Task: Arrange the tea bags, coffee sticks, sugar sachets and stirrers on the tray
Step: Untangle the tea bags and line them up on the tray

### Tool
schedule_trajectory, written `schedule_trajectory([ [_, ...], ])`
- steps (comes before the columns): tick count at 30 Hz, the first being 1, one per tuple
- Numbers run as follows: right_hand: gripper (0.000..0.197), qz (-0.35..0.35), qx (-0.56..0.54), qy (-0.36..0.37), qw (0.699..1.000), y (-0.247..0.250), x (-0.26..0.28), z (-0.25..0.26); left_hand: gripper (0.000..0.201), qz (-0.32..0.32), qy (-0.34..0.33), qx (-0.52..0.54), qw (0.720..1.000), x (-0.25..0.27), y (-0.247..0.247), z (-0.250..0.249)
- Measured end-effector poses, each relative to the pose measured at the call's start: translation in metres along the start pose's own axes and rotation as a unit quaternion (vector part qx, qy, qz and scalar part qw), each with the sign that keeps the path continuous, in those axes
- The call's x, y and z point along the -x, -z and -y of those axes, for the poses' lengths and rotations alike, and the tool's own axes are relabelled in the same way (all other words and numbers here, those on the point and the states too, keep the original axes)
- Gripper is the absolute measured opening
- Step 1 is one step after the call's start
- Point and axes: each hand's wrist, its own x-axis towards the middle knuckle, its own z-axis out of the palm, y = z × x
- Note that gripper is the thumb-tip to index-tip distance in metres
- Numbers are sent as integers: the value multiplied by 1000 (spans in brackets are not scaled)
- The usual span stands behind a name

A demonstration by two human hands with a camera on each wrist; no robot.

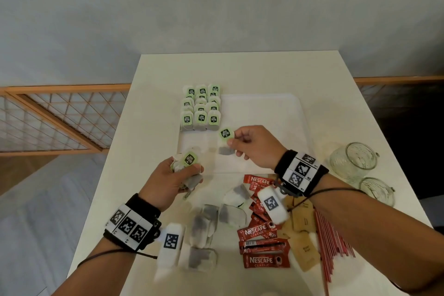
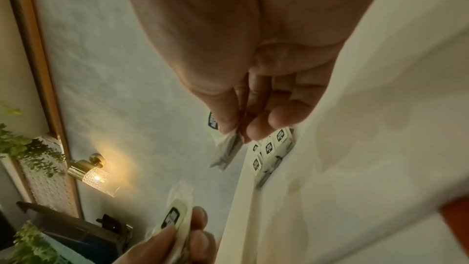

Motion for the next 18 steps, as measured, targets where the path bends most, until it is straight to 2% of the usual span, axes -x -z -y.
schedule_trajectory([
  [7, 16, -4, 35, -15, 999, -33, -62, 6, 55, -14, 5, 1, 1000, -3, 8, -1],
  [11, 15, -1, 45, -38, 998, -62, -92, 7, 32, -10, 10, -1, 1000, -3, 15, -5],
  [13, 16, -9, 56, -45, 997, -72, -102, 8, 29, -5, 6, -4, 1000, -4, 18, -6],
  [18, 20, -6, 66, -61, 996, -86, -118, 14, 45, -31, -4, -8, 999, -5, 30, -8],
])
